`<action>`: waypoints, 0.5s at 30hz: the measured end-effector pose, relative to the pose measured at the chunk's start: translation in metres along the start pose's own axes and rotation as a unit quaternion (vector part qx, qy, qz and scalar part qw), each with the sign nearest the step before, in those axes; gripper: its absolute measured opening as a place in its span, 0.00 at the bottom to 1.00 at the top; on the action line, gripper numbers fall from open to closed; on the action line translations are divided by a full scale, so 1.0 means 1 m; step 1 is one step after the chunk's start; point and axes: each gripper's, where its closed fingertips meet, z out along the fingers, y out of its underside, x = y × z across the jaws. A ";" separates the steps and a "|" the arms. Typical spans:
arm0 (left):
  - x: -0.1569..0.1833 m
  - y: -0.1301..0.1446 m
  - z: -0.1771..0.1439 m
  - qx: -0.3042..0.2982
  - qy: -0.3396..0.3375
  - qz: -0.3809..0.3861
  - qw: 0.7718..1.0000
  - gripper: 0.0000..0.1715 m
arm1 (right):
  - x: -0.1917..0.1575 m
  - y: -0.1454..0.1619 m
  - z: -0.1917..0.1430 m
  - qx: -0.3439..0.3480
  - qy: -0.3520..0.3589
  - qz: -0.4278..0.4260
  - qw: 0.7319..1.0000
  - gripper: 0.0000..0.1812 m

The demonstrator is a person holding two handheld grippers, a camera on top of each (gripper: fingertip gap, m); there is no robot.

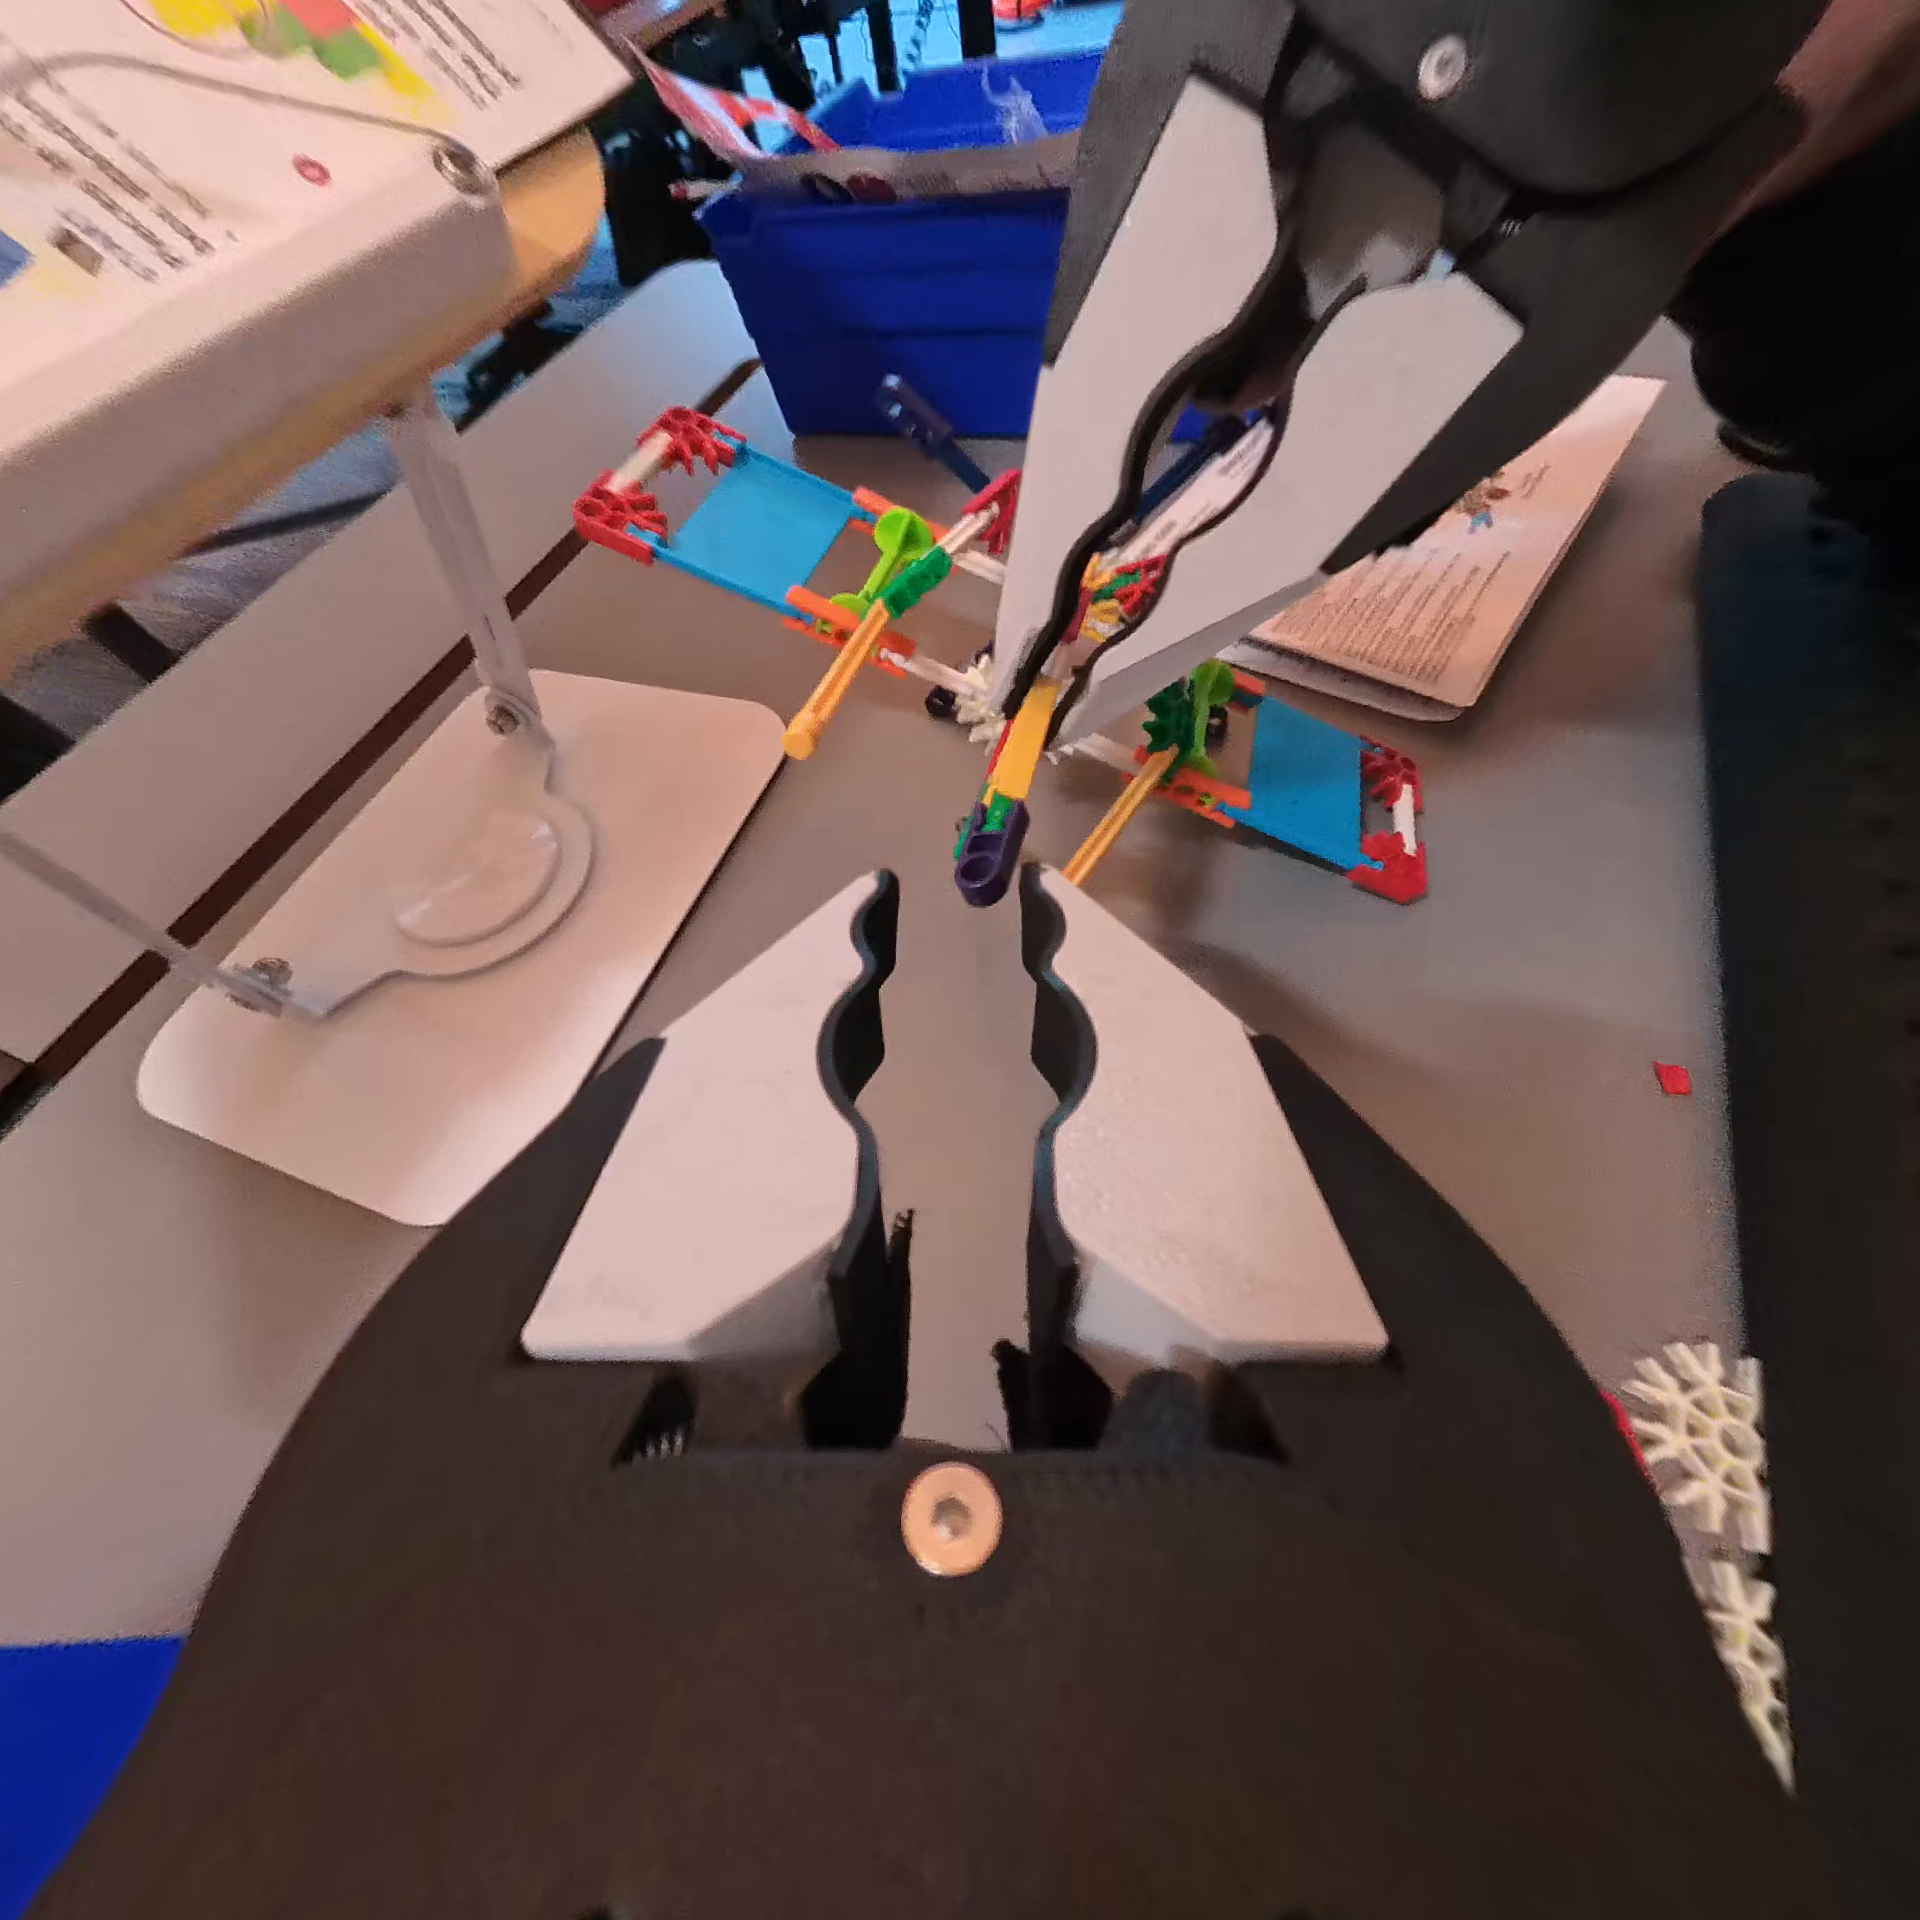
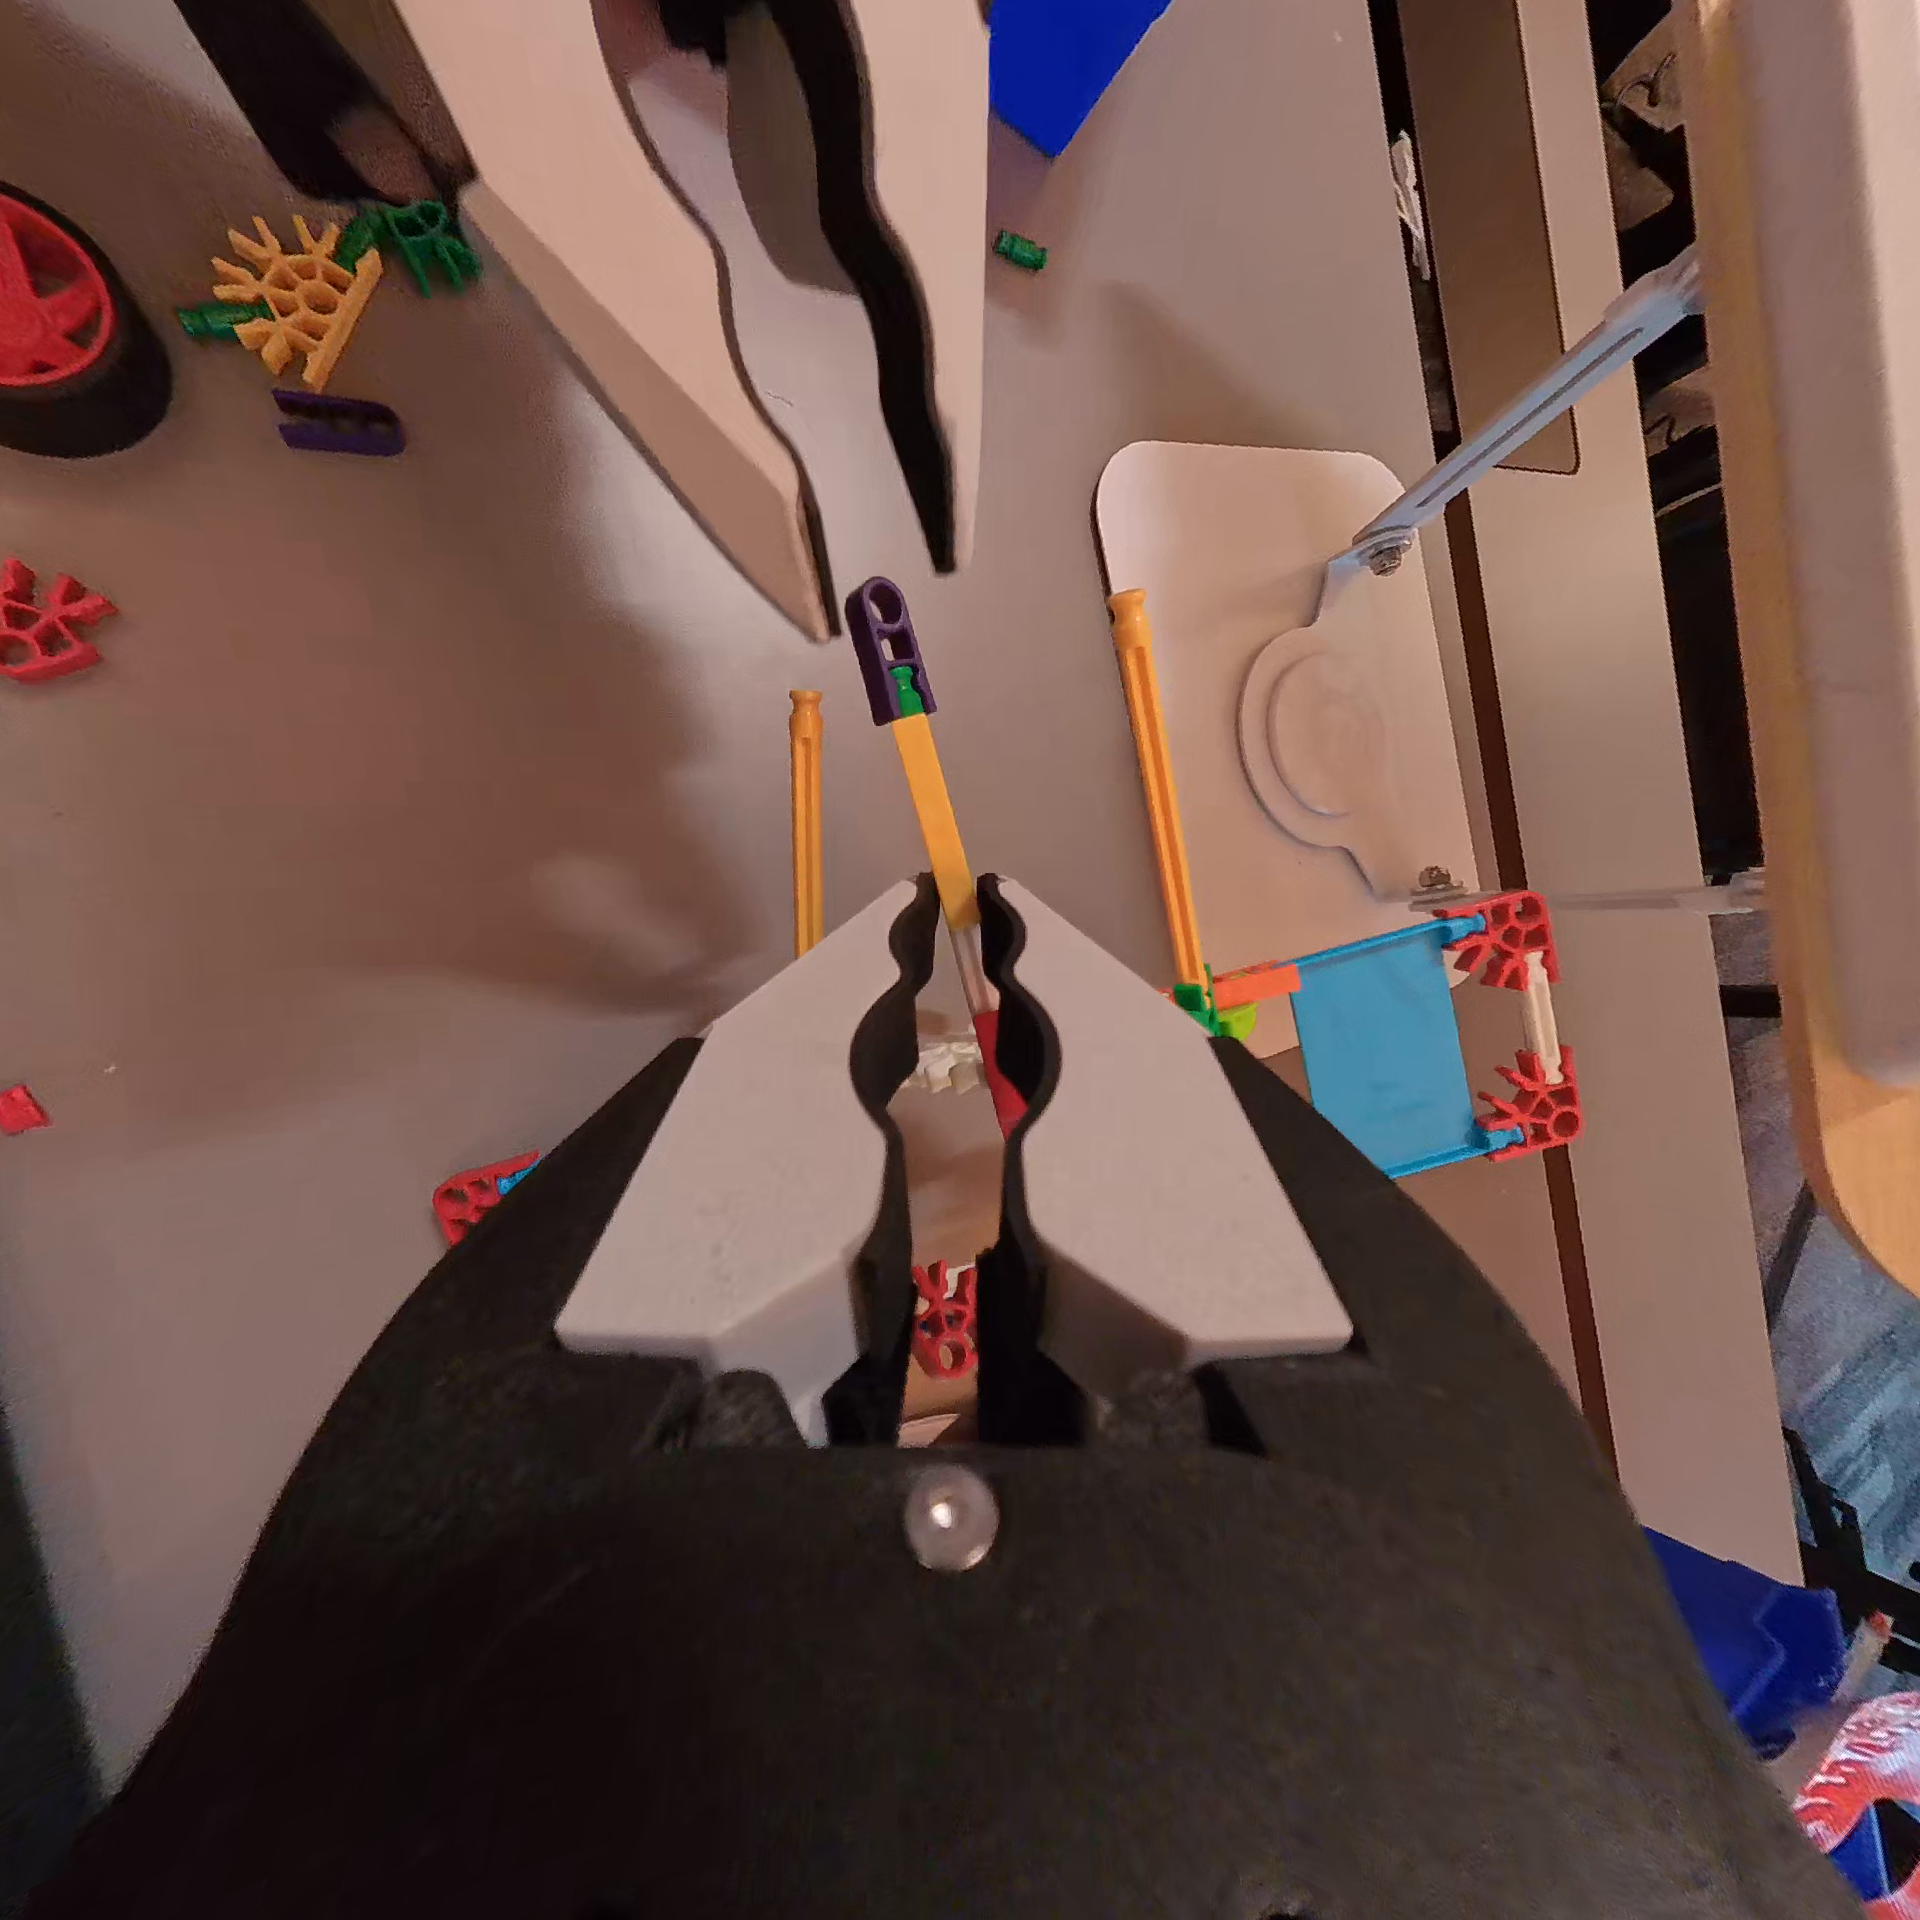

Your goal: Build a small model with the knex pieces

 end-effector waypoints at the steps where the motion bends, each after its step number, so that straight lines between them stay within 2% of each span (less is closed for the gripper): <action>1: 0.002 0.004 0.004 -0.007 0.006 0.000 1.000 0.12 | 0.000 0.000 0.000 0.000 0.000 -0.001 1.000 0.03; 4: 0.006 0.004 0.008 -0.007 0.014 0.003 1.000 0.05 | 0.000 0.000 0.000 -0.001 0.002 -0.004 1.000 0.03; 9: 0.008 0.003 0.008 -0.007 0.002 0.041 0.999 0.05 | -0.002 0.001 -0.002 0.003 -0.006 -0.002 1.000 0.03; 12: 0.007 0.001 0.008 -0.013 -0.046 0.131 0.990 0.05 | -0.001 0.002 -0.003 0.005 -0.011 0.003 1.000 0.03; 15: 0.007 -0.003 0.008 -0.019 -0.097 0.243 0.965 0.04 | -0.002 0.003 -0.006 0.012 -0.022 0.012 1.000 0.03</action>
